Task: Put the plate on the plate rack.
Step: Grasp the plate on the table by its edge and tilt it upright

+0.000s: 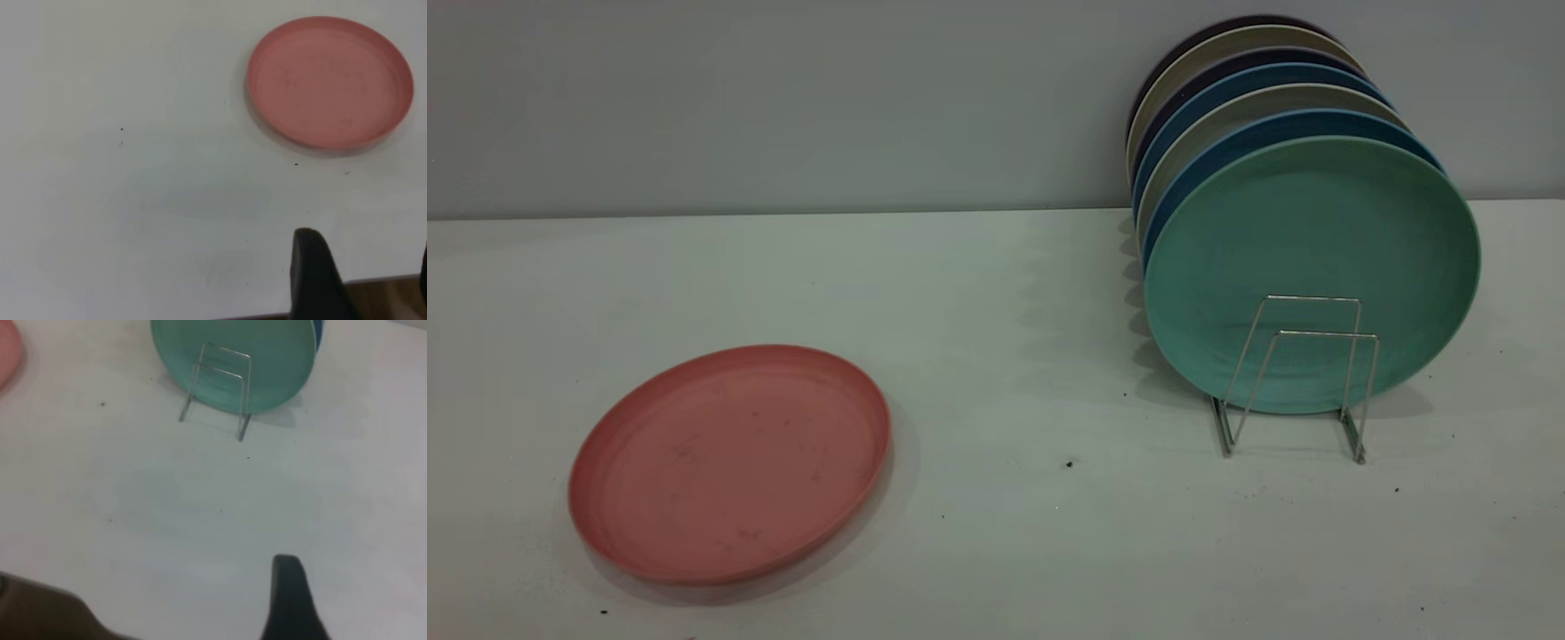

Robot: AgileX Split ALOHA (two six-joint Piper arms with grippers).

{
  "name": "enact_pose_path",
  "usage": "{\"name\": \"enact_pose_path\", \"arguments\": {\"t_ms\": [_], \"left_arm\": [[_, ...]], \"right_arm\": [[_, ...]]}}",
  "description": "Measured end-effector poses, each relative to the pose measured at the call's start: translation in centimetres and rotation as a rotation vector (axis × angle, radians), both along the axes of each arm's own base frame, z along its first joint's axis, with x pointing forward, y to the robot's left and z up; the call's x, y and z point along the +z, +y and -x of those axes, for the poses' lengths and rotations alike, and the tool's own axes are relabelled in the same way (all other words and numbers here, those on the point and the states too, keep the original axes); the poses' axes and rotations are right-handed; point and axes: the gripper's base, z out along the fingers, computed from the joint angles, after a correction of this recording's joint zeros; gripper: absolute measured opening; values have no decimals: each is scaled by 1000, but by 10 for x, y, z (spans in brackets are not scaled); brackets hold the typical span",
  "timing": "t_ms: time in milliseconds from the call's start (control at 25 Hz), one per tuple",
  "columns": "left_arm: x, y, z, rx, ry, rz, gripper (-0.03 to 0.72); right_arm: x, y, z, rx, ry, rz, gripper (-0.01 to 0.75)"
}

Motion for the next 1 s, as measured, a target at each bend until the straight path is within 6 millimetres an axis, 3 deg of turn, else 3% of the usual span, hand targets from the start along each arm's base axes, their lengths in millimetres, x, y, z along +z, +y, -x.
{"name": "enact_pose_path", "arguments": {"t_ms": [200,360,600,840,1000], "left_arm": [[11,2,-4,30,-106,9,415],[18,3,-26,93,-62,54,415],[12,3,-96,106,161,22,415],[-23,-9,-170,45,476,87,415],[-44,-20,-215,-29,562,168,415]], "right_arm": [[3,0,-1,-1,-22,-5,511],[12,3,-18,4,-22,-43,511],[14,11,-66,22,140,-123,511],[4,15,-107,35,265,-133,511],[-3,16,-122,40,306,-129,511]]}}
